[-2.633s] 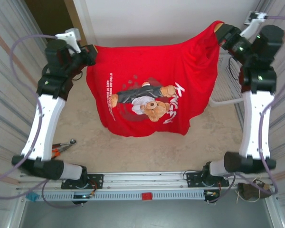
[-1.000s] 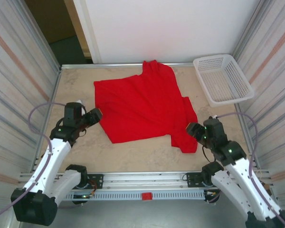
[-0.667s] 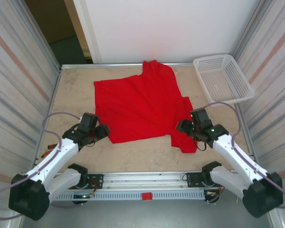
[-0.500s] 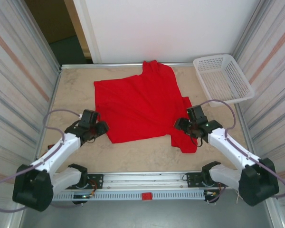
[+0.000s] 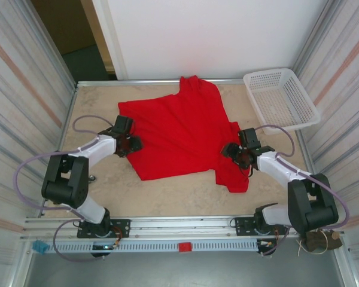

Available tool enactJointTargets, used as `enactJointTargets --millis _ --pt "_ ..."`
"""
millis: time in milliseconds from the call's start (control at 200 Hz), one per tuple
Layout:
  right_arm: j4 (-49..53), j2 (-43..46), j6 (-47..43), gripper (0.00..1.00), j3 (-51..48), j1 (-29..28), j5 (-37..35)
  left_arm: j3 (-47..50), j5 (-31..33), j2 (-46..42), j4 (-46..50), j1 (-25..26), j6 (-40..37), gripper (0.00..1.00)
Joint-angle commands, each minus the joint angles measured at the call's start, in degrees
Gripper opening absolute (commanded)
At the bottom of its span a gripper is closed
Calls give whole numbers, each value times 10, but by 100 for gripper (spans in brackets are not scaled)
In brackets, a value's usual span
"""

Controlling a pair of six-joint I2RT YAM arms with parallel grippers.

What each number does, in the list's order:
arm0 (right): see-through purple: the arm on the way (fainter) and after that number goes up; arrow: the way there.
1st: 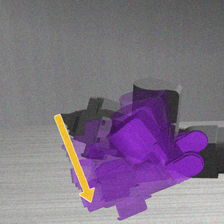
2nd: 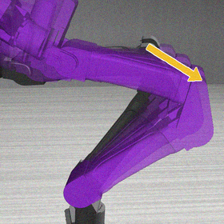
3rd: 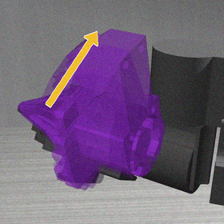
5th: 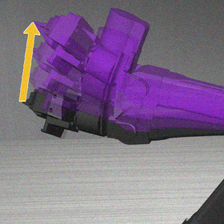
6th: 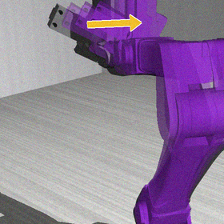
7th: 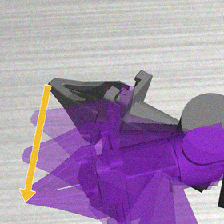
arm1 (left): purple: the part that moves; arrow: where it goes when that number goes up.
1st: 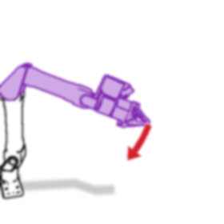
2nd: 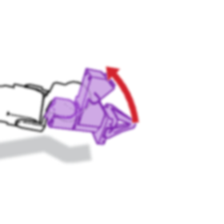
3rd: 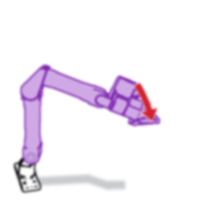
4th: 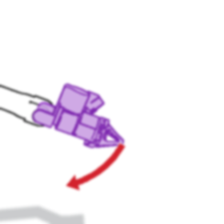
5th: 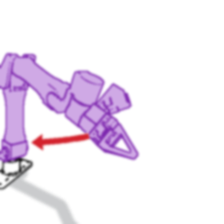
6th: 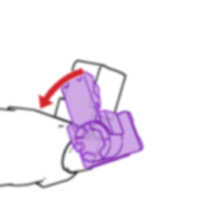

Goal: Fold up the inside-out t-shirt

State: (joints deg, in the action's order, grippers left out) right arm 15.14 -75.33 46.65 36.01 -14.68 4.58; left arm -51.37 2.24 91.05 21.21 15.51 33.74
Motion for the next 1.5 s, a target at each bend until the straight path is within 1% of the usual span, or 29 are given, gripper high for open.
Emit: enactJointTargets --millis 0,40,55,130,150,165,301,416,556,611,686,711,751,792,837,907,1022,1142,1283,1353,1383,1408,1443,1463,1498 --pt "-13 -8 34 69 -20 17 0 -2 16 15 27 6 19 56" --pt "-13 -8 40 69 -24 20 -5 0 13 21 27 6 20 48" --pt "-14 -9 42 69 -25 21 -6 2 12 23 26 6 19 43" --pt "-13 -9 52 69 -30 26 -14 8 6 24 22 6 17 14" --pt "-12 -9 53 69 -31 28 -16 11 6 22 25 6 17 5" --pt "-12 -9 54 69 -31 28 -18 13 9 18 26 6 18 0" --pt "-8 -8 64 70 -37 33 -27 45 29 -50 39 8 26 0" --pt "-7 -8 72 70 -43 33 -35 79 42 -152 73 7 46 0" --pt "-5 -10 81 70 -48 34 -46 146 49 -299 117 8 107 0" --pt "-4 -10 83 70 -50 34 -50 173 50 -357 132 8 131 10" --pt "-2 -8 84 70 -51 34 -54 207 67 -436 130 8 153 41" --pt "0 -7 84 70 -51 34 -55 217 75 -457 125 7 157 47" --pt "1 -4 85 70 -51 34 -58 226 88 -481 124 2 163 51" --pt "2 -2 84 70 -50 35 -59 229 87 -488 123 -10 162 57" --pt "5 0 83 69 -49 35 -59 225 75 -477 118 -24 153 60" --pt "8 6 78 69 -46 36 -54 210 47 -433 107 -40 136 61" --pt "27 32 63 69 -39 36 -45 179 19 -344 86 -39 113 62" --pt "73 92 49 69 -40 39 -58 174 13 -275 43 -39 103 63" --pt "133 160 30 71 -45 45 -68 175 -1 -214 -4 -35 112 63" --pt "157 183 23 73 -49 47 -65 174 -2 -195 -27 -30 110 60" --pt "166 196 21 74 -51 47 -63 174 -4 -190 -40 -27 103 56" --pt "173 205 21 74 -53 47 -60 172 -6 -188 -50 -26 95 48" --pt "176 211 19 74 -56 48 -54 164 -14 -186 -57 -26 83 34" --pt "176 214 18 74 -58 47 -49 157 -19 -185 -57 -25 75 23" --pt "174 217 16 74 -59 48 -42 140 -27 -187 -50 -25 59 8"
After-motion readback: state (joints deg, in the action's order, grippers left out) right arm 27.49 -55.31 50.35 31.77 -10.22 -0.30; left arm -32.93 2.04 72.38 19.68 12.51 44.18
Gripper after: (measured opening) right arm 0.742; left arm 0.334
